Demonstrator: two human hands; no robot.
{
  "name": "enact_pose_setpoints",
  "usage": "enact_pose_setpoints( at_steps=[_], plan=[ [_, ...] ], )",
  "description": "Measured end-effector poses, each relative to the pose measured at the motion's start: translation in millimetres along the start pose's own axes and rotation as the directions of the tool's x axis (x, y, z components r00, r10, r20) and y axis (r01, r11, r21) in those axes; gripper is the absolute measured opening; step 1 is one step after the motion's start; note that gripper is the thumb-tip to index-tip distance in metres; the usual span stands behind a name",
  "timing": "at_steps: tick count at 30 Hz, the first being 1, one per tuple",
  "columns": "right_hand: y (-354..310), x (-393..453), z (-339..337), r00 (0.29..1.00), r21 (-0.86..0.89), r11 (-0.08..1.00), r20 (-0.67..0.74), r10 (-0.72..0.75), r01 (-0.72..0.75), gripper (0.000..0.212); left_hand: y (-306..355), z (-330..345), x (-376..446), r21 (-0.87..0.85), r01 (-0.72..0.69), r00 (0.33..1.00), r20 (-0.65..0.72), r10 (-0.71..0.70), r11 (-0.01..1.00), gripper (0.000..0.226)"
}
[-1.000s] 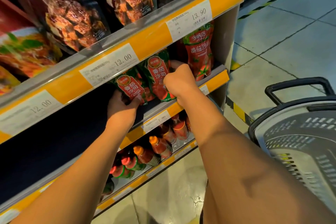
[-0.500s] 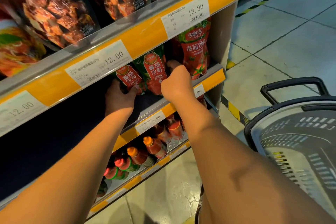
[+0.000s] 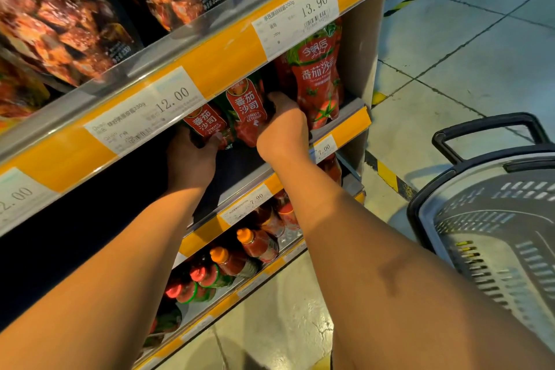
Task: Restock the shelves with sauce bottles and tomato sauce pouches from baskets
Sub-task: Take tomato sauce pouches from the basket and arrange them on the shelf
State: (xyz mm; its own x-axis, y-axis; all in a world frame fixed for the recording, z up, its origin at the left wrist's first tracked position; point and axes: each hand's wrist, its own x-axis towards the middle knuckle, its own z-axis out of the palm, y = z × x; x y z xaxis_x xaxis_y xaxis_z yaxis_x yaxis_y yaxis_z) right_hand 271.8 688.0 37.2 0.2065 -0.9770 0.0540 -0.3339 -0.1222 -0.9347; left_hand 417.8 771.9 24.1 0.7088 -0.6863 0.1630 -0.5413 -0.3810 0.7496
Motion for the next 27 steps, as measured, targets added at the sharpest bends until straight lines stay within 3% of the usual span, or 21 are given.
enact_pose_setpoints(
  at_steps=[10,16,18,22,24,27],
  plan=[
    [-2.3,-1.1,9.9,0.989,-0.090,0.996,-0.150,-0.014,0.000,0.042,3.4,2.6,6.2,-0.011,-0.002,1.000,0.031,0.002,1.000,0.045],
    [-16.1,-6.2,2.5,0.989,-0.041,0.999,-0.150,0.017,-0.023,0.057,5.6,-4.3,1.2,0.033,0.048,0.986,0.155,-0.053,0.998,0.062],
    [-21.6,-9.7,-6.2,0.991,-0.014,1.000,-0.131,0.021,-0.023,0.058,6.1,-8.4,-4.9,0.053,0.088,0.985,0.141,-0.095,0.995,0.068],
    [-27.6,-20.6,-22.1,0.982,0.052,0.988,-0.115,0.149,-0.144,0.038,1.4,-26.3,-25.6,0.009,0.179,0.978,0.104,-0.179,0.984,0.073],
    [-26.6,-27.2,-22.7,0.979,0.056,0.978,-0.039,0.203,-0.200,0.021,-5.7,-38.9,-40.4,-0.026,0.187,0.975,0.124,-0.183,0.982,0.063],
    [-32.4,-44.9,-10.0,0.958,-0.044,0.983,0.221,0.184,-0.179,0.012,-15.2,-66.6,-64.1,-0.075,0.139,0.981,0.144,-0.127,0.988,0.038]
  ],
)
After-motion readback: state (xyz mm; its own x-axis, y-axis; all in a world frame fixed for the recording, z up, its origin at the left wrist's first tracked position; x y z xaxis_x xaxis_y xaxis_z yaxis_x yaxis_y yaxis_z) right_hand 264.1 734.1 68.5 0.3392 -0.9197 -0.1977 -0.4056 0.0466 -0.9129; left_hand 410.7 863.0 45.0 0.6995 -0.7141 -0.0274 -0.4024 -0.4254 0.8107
